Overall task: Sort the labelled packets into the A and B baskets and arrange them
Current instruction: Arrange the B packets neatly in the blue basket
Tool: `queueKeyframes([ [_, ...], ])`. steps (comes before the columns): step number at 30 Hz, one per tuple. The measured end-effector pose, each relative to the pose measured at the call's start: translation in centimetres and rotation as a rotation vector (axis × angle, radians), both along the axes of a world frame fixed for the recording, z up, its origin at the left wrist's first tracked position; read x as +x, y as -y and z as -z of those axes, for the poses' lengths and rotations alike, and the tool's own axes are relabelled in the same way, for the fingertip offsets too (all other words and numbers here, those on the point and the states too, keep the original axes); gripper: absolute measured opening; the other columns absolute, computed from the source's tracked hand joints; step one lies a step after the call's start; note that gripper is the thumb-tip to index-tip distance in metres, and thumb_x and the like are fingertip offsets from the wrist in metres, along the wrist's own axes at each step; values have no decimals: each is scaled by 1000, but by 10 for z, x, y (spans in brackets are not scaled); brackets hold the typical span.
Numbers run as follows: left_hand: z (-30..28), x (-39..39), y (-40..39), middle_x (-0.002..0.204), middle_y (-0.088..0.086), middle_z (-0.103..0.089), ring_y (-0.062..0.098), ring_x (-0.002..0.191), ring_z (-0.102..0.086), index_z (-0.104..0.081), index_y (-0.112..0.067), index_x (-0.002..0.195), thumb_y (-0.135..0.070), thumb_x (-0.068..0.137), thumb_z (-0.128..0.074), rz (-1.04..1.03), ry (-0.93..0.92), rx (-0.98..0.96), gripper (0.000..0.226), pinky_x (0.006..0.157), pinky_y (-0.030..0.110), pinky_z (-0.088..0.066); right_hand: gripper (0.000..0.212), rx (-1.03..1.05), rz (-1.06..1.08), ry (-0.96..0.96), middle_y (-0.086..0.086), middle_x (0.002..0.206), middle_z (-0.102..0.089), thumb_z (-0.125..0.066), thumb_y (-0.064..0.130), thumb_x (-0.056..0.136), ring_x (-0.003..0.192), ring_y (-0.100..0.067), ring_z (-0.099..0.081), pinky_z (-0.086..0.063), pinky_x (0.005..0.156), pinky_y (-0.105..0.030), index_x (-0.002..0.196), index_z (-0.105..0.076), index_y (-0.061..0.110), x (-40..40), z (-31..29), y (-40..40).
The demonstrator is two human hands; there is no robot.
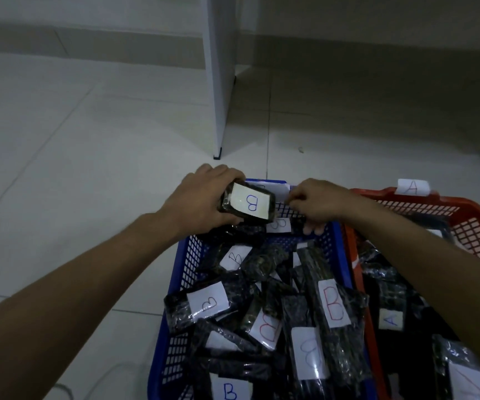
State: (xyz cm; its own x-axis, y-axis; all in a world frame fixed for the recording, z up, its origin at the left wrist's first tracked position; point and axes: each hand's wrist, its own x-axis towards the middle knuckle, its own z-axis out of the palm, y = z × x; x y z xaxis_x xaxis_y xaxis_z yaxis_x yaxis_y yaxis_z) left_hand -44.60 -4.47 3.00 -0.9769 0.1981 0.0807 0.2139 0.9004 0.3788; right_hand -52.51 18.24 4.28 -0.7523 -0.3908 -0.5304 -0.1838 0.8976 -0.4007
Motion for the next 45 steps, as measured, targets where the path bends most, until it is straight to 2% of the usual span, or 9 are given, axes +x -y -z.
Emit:
queueKeyframes([
  [5,-2,5,14,119,-7,-56,10,105,-36,-50,-27,122,-40,64,-86,-83,26,39,69,91,41,-40,40,336,-305,-288,-9,112,-64,-73,22,86,89,-21,-63,-54,74,-32,123,-62,12,6,19,19],
  [7,-1,8,19,120,-4,-51,14,110,-36,-51,-28,125,-40,64,-86,-111,40,15,71,93,42,-39,34,392,-366,-341,-6,103,-61,-71,21,86,88,-22,-60,-51,70,-33,117,-61,12,12,28,22],
  [18,7,18,17,128,-5,-48,19,121,-30,-45,-29,133,-54,75,-71,-137,139,-257,68,95,36,-25,32,420,-296,-268,-4,106,-62,-72,29,86,89,-20,-57,-52,78,-36,112,-58,16,18,39,15],
  [30,11,15,16,132,-3,-43,20,123,-31,-38,-31,141,-60,76,-68,-152,140,-391,78,99,38,-27,35,159,-82,-387,0,101,-63,-75,44,83,89,-18,-60,-51,77,-34,105,-62,19,26,-31,-3],
  [32,6,15,15,139,-2,-40,21,128,-28,-31,-31,147,-68,72,-67,-153,132,-311,90,102,40,-26,22,-24,-22,-411,3,105,-66,-74,32,86,90,-12,-60,-46,76,-26,105,-67,23,24,-49,-8],
  [35,-19,19,6,143,-8,-41,16,132,-28,-26,-33,150,-74,68,-66,-141,127,87,100,104,39,-29,17,-352,65,-333,9,102,-67,-74,22,87,85,-5,-63,-50,70,-21,102,-68,25,23,-73,-7],
  [38,-37,20,-3,126,-14,-59,6,118,-52,-44,-31,143,-53,77,-71,-78,232,450,75,97,29,-45,19,-620,114,-124,2,96,-73,-76,17,84,79,-13,-72,-61,68,-28,100,-66,20,32,-79,6],
  [41,-39,23,-1,96,-6,-73,8,87,-68,-69,-20,113,-27,86,-73,-80,243,510,28,78,22,-53,19,-729,118,-112,0,93,-73,-74,22,87,76,-16,-73,-59,63,-25,103,-65,18,35,-68,16],
  [45,-31,33,17,88,-10,-68,-1,69,-60,-69,-25,99,-31,85,-73,-215,246,309,16,59,10,-42,26,-381,-162,-189,14,101,-64,-76,38,83,81,2,-60,-43,69,-21,105,-63,36,40,-49,11],
])
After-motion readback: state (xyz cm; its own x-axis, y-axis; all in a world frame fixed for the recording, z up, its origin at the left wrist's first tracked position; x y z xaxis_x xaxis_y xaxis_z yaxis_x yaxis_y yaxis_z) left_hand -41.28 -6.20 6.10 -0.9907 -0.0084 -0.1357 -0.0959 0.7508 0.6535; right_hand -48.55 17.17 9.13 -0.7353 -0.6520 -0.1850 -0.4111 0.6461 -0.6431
